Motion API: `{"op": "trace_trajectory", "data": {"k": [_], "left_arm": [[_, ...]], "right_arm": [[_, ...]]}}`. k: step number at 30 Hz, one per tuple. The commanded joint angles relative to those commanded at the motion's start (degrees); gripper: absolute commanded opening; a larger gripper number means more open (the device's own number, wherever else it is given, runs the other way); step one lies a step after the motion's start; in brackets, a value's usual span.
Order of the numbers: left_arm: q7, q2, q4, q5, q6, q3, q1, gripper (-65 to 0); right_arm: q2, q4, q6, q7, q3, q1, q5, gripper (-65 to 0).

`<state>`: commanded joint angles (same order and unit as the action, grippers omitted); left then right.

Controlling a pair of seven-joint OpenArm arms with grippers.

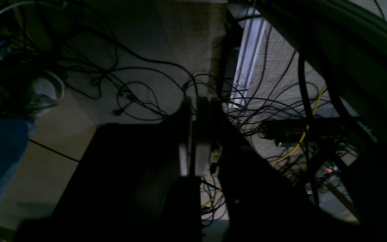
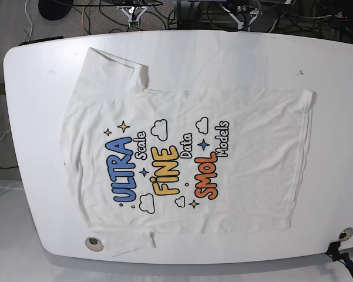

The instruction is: Fold the T-shirt properly

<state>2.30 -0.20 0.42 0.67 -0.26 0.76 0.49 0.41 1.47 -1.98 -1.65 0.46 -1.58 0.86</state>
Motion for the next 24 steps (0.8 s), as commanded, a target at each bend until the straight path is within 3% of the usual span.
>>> {"op": "trace_trajectory", "data": {"k": [12,15,17,24], "left_arm": [[0.27,-0.4,-0.41,-0.16,-0.16,-0.26,0.02,-63.5],[0.51,-0.27,-0.42,-0.14,-0.2,-0.31,0.26,-55.1],[0.76,-0.3,-0.42,-0.02,-0.1,-0.22,0.27,-53.4],[0.7,-0.43,-0.18,0.05,-0.16,-0.01,0.23,-63.2]], "right_arm": [[0.27,0.38,0.08,0.15,0.22,-0.18,-0.13,-65.0],[0.17,0.13,0.0,-0.02,0.25,-0.2,-0.12,-65.0],[0.11,0.07,-0.03,0.02,0.39,-0.13,0.02,-65.0],[0.23,0.35,-0.05,-0.34,0.38,-0.43,0.0,-65.0]]}}
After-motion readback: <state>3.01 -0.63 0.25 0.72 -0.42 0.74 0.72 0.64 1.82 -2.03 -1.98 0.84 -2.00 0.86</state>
